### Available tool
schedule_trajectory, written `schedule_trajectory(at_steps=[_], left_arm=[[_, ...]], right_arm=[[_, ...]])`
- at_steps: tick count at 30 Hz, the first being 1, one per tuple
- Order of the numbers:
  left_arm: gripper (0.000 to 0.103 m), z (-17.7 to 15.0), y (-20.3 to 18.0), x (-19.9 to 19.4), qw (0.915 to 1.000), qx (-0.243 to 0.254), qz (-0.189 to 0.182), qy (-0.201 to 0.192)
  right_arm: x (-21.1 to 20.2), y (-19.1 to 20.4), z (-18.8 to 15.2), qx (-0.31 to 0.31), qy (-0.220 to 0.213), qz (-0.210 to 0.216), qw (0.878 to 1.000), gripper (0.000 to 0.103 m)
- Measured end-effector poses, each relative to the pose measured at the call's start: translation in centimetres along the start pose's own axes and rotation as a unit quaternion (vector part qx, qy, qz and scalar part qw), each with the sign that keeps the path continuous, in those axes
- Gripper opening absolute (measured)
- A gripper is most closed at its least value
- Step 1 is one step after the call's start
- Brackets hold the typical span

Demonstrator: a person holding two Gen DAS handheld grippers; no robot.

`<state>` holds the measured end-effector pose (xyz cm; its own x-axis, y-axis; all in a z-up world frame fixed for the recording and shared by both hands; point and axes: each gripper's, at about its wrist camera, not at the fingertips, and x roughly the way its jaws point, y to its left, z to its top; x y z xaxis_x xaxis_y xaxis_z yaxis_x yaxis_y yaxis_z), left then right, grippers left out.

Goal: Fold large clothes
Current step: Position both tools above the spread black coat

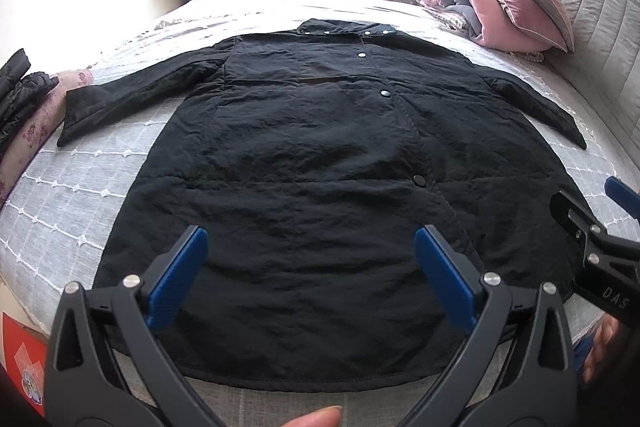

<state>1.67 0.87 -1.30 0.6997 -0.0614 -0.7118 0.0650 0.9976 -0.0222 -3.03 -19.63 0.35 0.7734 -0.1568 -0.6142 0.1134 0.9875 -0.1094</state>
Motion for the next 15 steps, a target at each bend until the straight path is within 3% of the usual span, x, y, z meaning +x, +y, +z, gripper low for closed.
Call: schedule_trajectory(at_steps=[7, 15], left_arm=[[0.103, 0.02, 0.11, 0.43, 0.9999, -0.002, 0.012, -0.002], [0.103, 0.21, 0.63, 0.49, 0.9995, -0.006, 0.028, -0.013]], right_arm=[[0.32, -0.24, 0.02, 0.004, 0.001, -0.016, 1.000, 0.103], [-0.19, -0.29, -0.04, -0.008, -0.022, -0.073, 0.997, 0.103]])
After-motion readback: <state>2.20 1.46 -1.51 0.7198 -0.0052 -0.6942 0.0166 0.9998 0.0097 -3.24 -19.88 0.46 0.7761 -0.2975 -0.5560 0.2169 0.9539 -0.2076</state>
